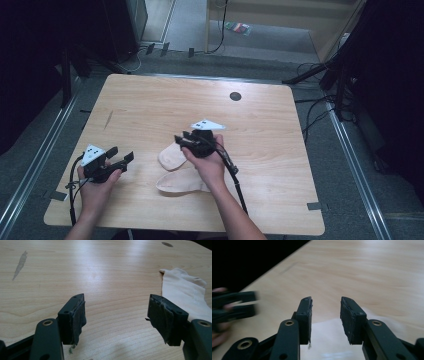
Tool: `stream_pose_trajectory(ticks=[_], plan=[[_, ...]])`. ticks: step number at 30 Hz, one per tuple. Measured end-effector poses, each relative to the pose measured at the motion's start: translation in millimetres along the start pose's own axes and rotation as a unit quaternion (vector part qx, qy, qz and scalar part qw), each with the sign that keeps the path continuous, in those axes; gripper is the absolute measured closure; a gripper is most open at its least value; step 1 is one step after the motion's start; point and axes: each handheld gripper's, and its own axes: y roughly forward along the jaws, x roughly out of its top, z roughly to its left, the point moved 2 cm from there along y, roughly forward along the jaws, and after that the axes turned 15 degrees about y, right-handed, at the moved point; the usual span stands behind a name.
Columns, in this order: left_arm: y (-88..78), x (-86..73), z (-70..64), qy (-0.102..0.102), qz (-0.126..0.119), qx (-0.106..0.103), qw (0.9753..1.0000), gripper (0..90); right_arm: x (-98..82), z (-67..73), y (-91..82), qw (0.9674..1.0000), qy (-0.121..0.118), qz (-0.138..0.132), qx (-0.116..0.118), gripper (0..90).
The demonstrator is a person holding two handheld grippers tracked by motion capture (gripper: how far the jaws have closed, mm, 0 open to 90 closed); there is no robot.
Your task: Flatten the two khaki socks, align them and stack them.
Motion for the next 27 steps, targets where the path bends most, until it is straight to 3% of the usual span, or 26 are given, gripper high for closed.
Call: stream_pose_trajectory(ticks=[1, 2, 3, 4, 5, 8, 9, 11, 12, 13, 14, 15, 16, 17, 18, 19, 23, 24, 27], plan=[[0.0, 0.0, 0.0, 0.0, 0.0, 0.0, 1.0, 31.9, 0.0, 0.0, 0.0, 1.0, 0.0, 0.0, 0.0, 63.2], [0.3, 0.2, -0.6, 0.005, 0.002, -0.002, 1.0, 32.5, 6.0, -19.7, -2.7, 0.9989, 0.006, -0.008, -0.046, 64.7], [0.3, 0.2, -0.6, 0.005, 0.002, -0.002, 1.0, 33.6, 6.0, -19.7, -2.7, 0.9989, 0.006, -0.008, -0.046, 64.7], [1.6, 1.1, -2.6, 0.011, 0.006, -0.009, 0.9999, 34.9, 8.2, -38.8, -1.6, 0.9972, 0.024, -0.003, -0.071, 65.4], [1.6, 1.1, -2.6, 0.011, 0.006, -0.009, 0.9999, 36.1, 7.8, -47.8, 0.8, 0.996, 0.024, 0.002, -0.086, 65.4], [3.8, 4.9, -8.8, 0.027, 0.023, -0.007, 0.9993, 37.3, 6.4, -56.7, 6.7, 0.9946, 0.015, 0.014, -0.102, 65.6], [4.6, 6.5, -11.4, 0.019, 0.022, -0.015, 0.9995, 37.5, 5.4, -61.1, 11.5, 0.9935, 0.011, 0.019, -0.112, 65.7], [6.9, 11.5, -21.0, 0.012, 0.022, -0.038, 0.999, 38.2, 4.8, -65.4, 17.9, 0.9925, 0.004, 0.027, -0.119, 65.7], [10.2, 16.3, -33.1, 0.027, 0.023, -0.056, 0.9978, 41.7, 5.2, -68.3, 25.3, 0.9917, -0.012, 0.028, -0.125, 66.2], [10.2, 16.3, -33.1, 0.027, 0.023, -0.056, 0.9978, 44.0, 5.2, -68.3, 25.3, 0.9917, -0.012, 0.028, -0.125, 66.2], [15.1, 20.5, -43.3, 0.03, 0.024, -0.077, 0.9962, 46.6, 6.4, -69.6, 31.8, 0.9914, -0.025, 0.033, -0.124, 67.2], [15.1, 20.5, -43.3, 0.03, 0.024, -0.077, 0.9962, 49.2, 6.4, -69.6, 31.8, 0.9914, -0.025, 0.033, -0.124, 67.2], [21.5, 24.4, -50.9, 0.028, 0.03, -0.102, 0.9939, 50.4, 8.2, -69.6, 36.3, 0.9917, -0.037, 0.031, -0.119, 66.2], [21.5, 24.4, -50.9, 0.028, 0.03, -0.102, 0.9939, 52.5, 8.2, -69.6, 36.3, 0.9917, -0.037, 0.031, -0.119, 66.2], [27.6, 28.0, -58.9, 0.029, 0.038, -0.123, 0.9912, 54.4, 9.3, -71.5, 39.1, 0.9927, -0.031, 0.028, -0.113, 63.6], [27.6, 28.0, -58.9, 0.029, 0.038, -0.123, 0.9912, 56.0, 9.3, -71.5, 39.1, 0.9927, -0.031, 0.028, -0.113, 63.6], [40.0, 30.9, -75.7, 0.044, 0.064, -0.147, 0.986, 57.1, 6.0, -78.6, 43.8, 0.9921, -0.02, 0.036, -0.119, 57.2], [46.4, 30.4, -80.3, 0.052, 0.08, -0.144, 0.9849, 57.0, 3.3, -79.4, 45.8, 0.9912, -0.03, 0.044, -0.121, 55.0], [51.0, 29.5, -81.7, 0.056, 0.092, -0.137, 0.9847, 58.9, 1.5, -78.6, 47.3, 0.9909, -0.043, 0.044, -0.12, 54.8]])
